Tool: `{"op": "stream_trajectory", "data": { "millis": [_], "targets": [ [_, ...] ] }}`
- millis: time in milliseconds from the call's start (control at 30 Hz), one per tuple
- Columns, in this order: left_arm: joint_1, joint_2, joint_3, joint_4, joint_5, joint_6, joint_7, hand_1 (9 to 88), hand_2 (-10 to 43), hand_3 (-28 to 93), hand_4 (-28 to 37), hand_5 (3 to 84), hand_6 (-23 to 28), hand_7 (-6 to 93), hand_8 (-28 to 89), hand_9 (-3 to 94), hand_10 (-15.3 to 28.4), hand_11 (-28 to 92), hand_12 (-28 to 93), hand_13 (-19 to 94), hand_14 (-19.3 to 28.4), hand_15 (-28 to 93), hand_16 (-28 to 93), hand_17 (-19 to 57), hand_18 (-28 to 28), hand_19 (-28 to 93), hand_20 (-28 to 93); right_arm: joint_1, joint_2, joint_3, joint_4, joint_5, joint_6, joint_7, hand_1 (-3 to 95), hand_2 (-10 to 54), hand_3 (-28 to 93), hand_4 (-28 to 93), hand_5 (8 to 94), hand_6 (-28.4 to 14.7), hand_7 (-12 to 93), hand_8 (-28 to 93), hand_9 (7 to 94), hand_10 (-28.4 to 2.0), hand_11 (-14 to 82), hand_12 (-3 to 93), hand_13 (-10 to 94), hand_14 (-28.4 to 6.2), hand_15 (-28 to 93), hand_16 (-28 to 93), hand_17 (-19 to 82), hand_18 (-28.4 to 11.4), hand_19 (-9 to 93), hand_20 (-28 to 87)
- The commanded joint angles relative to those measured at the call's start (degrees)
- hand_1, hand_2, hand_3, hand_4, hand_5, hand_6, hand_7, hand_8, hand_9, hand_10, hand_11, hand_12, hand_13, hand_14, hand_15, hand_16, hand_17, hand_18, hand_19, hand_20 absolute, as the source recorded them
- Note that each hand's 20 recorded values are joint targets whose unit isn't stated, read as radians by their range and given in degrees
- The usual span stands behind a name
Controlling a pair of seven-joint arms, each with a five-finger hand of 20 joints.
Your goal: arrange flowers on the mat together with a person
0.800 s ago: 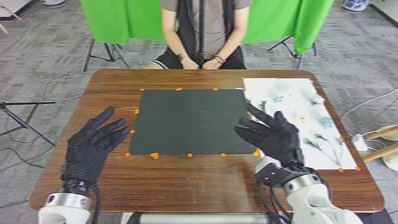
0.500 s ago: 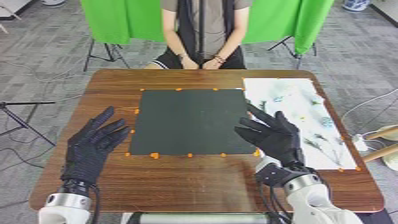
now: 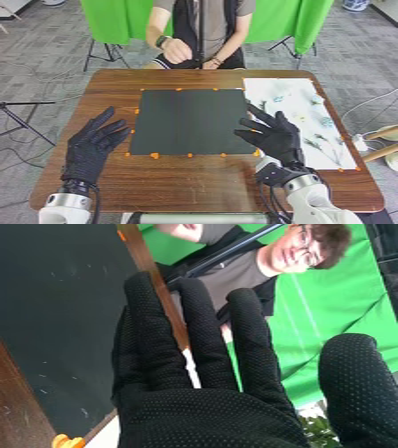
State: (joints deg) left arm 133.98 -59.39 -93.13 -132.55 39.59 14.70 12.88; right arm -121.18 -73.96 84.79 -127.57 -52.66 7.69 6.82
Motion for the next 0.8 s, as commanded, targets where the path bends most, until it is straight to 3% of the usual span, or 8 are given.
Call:
{"op": "stream_trajectory", "data": {
  "millis": [33, 367, 467, 800],
  "targets": [
    [0.61, 0.11, 0.25, 0.07, -0.14, 0.64, -0.05, 21.9, 9.0, 76, -28.3, 35.8, 9.5, 10.2, -9, 37.1, 22.9, 26, 10, 29, 28.4, 51, -12, -3.8, 28.4, 69, -25, -0.42, 0.01, -0.16, -0.14, -0.03, 0.36, -0.51, 4.4, 23.2, 79, -28, 47.6, -0.6, 11, -13, 54.9, -16.8, 9.9, 9.7, 44, -22.9, 27, 11, 6, -20.1, 45, 14],
    [0.78, 0.29, 0.21, 0.01, -0.27, 0.58, 0.2, 22.0, 9.1, 76, -28.3, 35.9, 9.6, 10.3, -9, 37.0, 22.9, 26, 10, 29, 28.4, 51, -12, -4.2, 28.4, 69, -24, -0.45, 0.01, -0.1, 0.03, 0.14, -0.08, -0.9, 4.3, 23.3, 79, -28, 47.9, -0.5, 11, -13, 55.0, -16.8, 10.0, 9.7, 44, -22.9, 28, 10, 6, -20.0, 45, 14],
    [0.65, -0.06, 0.04, 0.06, -0.08, 0.28, -0.38, 22.0, 9.1, 76, -28.3, 35.9, 9.6, 10.3, -9, 37.0, 22.9, 26, 10, 29, 28.4, 51, -12, -4.2, 28.4, 68, -24, -0.56, -0.04, -0.04, -0.03, 0.11, 0.0, -0.8, 4.4, 23.3, 79, -28, 47.9, -0.5, 11, -13, 55.0, -16.8, 10.0, 9.6, 44, -23.0, 28, 10, 6, -19.9, 45, 14],
    [0.85, -0.06, -0.22, 0.01, -0.08, -0.12, -0.49, 22.0, 9.2, 76, -28.3, 35.9, 9.6, 10.3, -9, 37.0, 22.9, 26, 10, 29, 28.4, 51, -12, -4.3, 28.4, 68, -23, -0.45, -0.03, -0.03, -0.05, 0.42, 0.05, -0.48, 5.5, 23.0, 80, -28, 48.1, -0.4, 11, -13, 55.3, -16.9, 10.2, 9.7, 45, -22.9, 28, 11, 6, -19.8, 46, 14]
  ]
}}
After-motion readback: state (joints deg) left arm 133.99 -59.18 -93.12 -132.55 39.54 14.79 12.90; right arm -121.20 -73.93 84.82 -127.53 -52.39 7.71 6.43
